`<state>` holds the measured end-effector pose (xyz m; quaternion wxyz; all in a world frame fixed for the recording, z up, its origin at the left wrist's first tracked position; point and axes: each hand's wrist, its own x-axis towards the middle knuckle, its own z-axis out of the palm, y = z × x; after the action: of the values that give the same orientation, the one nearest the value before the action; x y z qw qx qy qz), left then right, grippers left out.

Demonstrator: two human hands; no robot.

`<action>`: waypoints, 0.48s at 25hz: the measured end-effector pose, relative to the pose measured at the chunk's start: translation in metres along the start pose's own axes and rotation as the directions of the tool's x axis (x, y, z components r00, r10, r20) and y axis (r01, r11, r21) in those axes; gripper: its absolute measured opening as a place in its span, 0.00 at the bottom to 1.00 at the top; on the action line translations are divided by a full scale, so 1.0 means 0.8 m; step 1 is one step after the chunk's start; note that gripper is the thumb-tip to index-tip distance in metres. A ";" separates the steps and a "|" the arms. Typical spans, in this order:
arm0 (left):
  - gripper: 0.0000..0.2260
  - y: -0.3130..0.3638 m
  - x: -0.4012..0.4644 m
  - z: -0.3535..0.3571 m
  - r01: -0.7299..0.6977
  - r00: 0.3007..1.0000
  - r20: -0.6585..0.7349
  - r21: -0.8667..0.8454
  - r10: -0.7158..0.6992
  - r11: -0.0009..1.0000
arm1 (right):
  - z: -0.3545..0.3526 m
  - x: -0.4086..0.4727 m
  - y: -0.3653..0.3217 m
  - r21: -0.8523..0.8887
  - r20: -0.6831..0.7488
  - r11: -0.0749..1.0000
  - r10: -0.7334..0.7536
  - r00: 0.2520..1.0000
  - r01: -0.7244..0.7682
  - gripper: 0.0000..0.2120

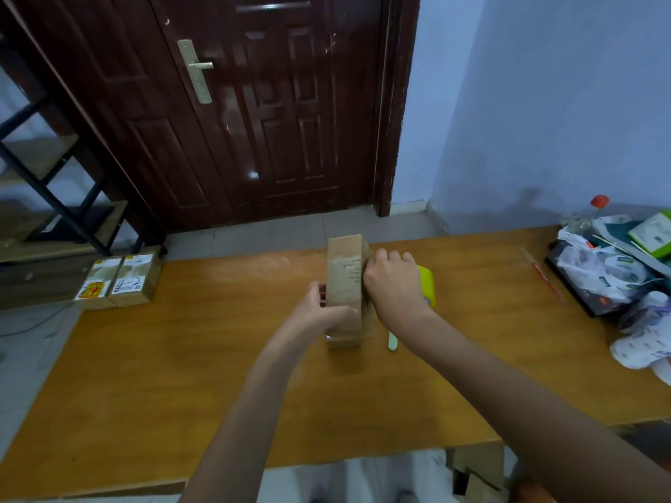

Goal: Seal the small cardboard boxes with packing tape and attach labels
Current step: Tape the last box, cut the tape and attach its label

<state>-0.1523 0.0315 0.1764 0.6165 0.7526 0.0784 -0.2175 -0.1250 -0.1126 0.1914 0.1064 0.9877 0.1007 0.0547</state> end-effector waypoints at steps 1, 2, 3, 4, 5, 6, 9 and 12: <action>0.32 -0.002 0.001 0.010 0.023 0.998 -0.061 0.092 -0.018 0.995 | -0.003 -0.002 -0.004 -0.017 0.016 1.000 0.006 1.000 -0.006 0.08; 0.33 -0.005 0.004 0.019 0.041 0.990 -0.139 0.126 -0.023 0.991 | -0.006 -0.003 -0.009 -0.040 -0.010 0.999 0.011 1.000 -0.011 0.06; 0.32 -0.011 0.009 0.028 0.043 0.980 -0.196 0.122 -0.019 0.992 | -0.010 -0.004 -0.013 -0.070 -0.045 0.998 0.000 0.999 -0.004 0.05; 0.31 -0.018 0.014 0.034 0.040 0.974 -0.226 0.107 -0.015 0.993 | -0.010 -0.005 -0.015 -0.079 -0.060 0.997 -0.031 0.998 0.026 0.05; 0.29 -0.025 0.017 0.037 0.043 0.971 -0.239 0.077 -0.024 0.996 | -0.002 -0.006 -0.016 -0.038 -0.034 0.997 -0.072 0.997 0.070 0.07; 0.27 -0.034 0.021 0.036 0.045 0.969 -0.243 0.046 -0.033 0.998 | 0.008 -0.007 -0.012 0.026 -0.001 0.992 -0.123 0.992 0.123 0.09; 0.23 -0.053 0.021 0.022 0.016 0.967 -0.250 -0.094 -0.039 0.995 | 0.017 -0.010 0.024 0.255 -0.095 0.958 -0.109 0.989 0.130 0.15; 0.25 -0.057 0.027 0.004 -0.002 0.976 -0.212 -0.260 -0.055 0.965 | 0.030 -0.019 0.064 0.593 -0.097 0.805 0.055 0.994 0.013 0.17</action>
<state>-0.1512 0.0359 0.1259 0.6943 0.6837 0.1832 -0.1301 -0.1269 -0.1692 0.1784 -0.2132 0.9682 0.1073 0.0756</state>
